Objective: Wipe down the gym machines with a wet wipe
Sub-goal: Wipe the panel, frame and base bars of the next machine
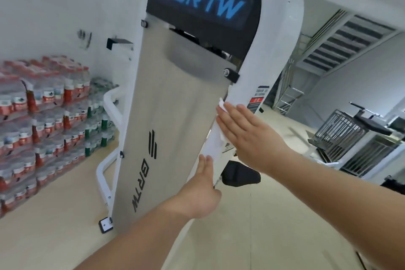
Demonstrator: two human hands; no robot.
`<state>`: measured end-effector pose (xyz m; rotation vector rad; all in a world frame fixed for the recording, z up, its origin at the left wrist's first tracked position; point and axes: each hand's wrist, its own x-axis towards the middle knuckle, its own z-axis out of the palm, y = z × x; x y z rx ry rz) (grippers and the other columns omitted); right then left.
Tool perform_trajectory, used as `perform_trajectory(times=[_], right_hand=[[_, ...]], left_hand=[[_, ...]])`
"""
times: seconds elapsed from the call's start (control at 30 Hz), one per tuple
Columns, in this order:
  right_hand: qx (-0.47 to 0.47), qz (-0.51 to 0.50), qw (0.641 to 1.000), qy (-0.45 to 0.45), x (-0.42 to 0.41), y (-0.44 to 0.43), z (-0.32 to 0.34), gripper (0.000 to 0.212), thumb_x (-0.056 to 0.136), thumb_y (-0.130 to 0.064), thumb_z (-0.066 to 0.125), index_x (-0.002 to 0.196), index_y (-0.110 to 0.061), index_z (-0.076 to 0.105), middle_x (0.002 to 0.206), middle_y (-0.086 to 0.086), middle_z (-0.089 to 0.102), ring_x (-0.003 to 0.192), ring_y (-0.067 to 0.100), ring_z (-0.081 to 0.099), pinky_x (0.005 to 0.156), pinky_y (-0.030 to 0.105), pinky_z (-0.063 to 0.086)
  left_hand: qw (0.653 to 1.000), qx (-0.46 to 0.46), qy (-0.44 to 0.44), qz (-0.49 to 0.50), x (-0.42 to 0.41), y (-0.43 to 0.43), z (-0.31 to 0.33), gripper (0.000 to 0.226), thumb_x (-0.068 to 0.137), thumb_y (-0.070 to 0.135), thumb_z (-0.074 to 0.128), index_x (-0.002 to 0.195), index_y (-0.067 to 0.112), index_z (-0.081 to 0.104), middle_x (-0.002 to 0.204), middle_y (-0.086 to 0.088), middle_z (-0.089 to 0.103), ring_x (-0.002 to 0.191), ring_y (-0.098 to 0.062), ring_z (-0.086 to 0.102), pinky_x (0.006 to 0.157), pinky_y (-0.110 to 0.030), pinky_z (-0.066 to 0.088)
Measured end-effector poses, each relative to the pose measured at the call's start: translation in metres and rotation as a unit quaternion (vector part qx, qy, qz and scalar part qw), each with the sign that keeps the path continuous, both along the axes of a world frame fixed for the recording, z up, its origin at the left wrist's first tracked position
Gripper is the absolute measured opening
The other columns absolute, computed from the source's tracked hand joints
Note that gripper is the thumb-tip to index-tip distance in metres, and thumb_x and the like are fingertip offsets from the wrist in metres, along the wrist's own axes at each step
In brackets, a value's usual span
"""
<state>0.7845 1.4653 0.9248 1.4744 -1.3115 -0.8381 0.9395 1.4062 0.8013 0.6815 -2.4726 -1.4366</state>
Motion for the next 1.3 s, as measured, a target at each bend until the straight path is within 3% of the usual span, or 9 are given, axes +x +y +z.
perform_trajectory(times=[0.13,0.33,0.5,0.63,0.73,0.83,0.93,1.1,1.3], right_hand=[[-0.038,0.050,0.997,-0.054,0.000,-0.013,0.056,0.087,0.091,-0.052,0.047,0.157,0.001,0.027,0.165,0.019,0.024,0.156,0.038,0.012,0.127,0.052,-0.002],[-0.025,0.117,0.991,-0.056,-0.020,0.008,0.070,0.090,0.099,-0.065,0.034,0.160,-0.003,0.018,0.169,0.017,0.012,0.157,0.035,0.005,0.127,0.052,0.004],[-0.121,0.059,0.988,-0.078,0.000,-0.018,0.127,0.095,0.099,-0.072,0.018,0.156,0.003,0.029,0.165,0.024,0.019,0.155,0.040,0.010,0.126,0.055,0.007],[-0.179,-0.023,0.978,-0.100,0.024,-0.042,0.148,0.101,0.094,-0.075,0.000,0.158,0.003,-0.001,0.166,0.027,-0.009,0.154,0.043,-0.014,0.124,0.056,-0.006],[-0.166,-0.042,0.980,-0.097,0.027,-0.043,0.140,0.097,0.095,-0.071,-0.005,0.154,0.005,-0.017,0.160,0.032,-0.025,0.148,0.049,-0.026,0.122,0.058,-0.012],[-0.133,-0.060,0.985,-0.094,0.028,-0.035,0.143,0.099,0.094,-0.073,-0.004,0.153,0.004,-0.023,0.157,0.033,-0.032,0.145,0.049,-0.033,0.122,0.057,-0.014],[-0.173,-0.080,0.978,-0.086,0.037,-0.038,0.161,0.101,0.091,-0.076,-0.003,0.153,0.002,-0.023,0.158,0.030,-0.032,0.147,0.045,-0.032,0.123,0.055,-0.011],[-0.289,-0.112,0.944,-0.117,0.053,-0.074,0.182,0.104,0.093,-0.079,0.004,0.157,0.001,-0.009,0.165,0.027,-0.017,0.153,0.042,-0.020,0.126,0.054,-0.003],[-0.158,-0.143,0.972,-0.100,0.054,-0.061,0.129,0.105,0.093,-0.082,0.014,0.160,-0.001,0.005,0.167,0.025,-0.008,0.155,0.040,-0.014,0.126,0.055,0.005]], left_hand=[[0.999,0.018,0.008,0.041,-0.007,0.008,0.018,0.082,0.098,0.017,0.043,0.160,0.022,-0.012,0.167,0.005,-0.019,0.155,-0.015,0.004,0.111,-0.022,0.019],[0.990,-0.079,0.087,0.080,-0.005,-0.007,0.065,0.086,0.095,0.015,0.046,0.158,0.045,-0.005,0.167,0.014,-0.008,0.154,-0.009,0.005,0.114,-0.021,0.013],[0.969,-0.170,0.134,0.123,-0.010,-0.021,0.106,0.064,0.094,0.010,0.048,0.153,0.027,0.032,0.159,0.004,0.025,0.138,-0.016,0.039,0.113,-0.027,0.032],[0.931,-0.238,0.221,0.169,-0.007,-0.042,0.140,0.050,0.088,0.003,0.049,0.135,0.023,0.054,0.131,0.010,0.042,0.116,-0.008,0.047,0.093,-0.005,0.032],[0.904,-0.306,0.243,0.172,-0.005,-0.070,0.162,0.039,0.081,0.013,0.043,0.110,0.019,0.068,0.128,0.002,0.052,0.121,-0.015,0.048,0.100,-0.024,0.041],[0.884,-0.338,0.267,0.179,-0.002,-0.102,0.180,0.014,0.076,0.015,0.045,0.084,0.017,0.055,0.102,0.003,0.055,0.101,-0.020,0.053,0.086,-0.039,0.047],[0.865,-0.374,0.289,0.167,0.000,-0.134,0.197,0.025,0.072,0.018,0.049,0.097,0.020,0.053,0.110,0.006,0.051,0.102,-0.018,0.049,0.088,-0.035,0.046],[0.850,-0.428,0.281,0.124,0.000,-0.183,0.231,0.064,0.083,0.026,0.056,0.145,0.017,0.046,0.160,-0.005,0.030,0.144,-0.022,0.027,0.117,-0.031,0.020],[0.846,-0.472,0.238,0.066,-0.004,-0.241,0.244,0.080,0.085,0.034,0.059,0.158,0.021,0.028,0.168,-0.007,0.009,0.148,-0.030,0.023,0.119,-0.043,0.026]])
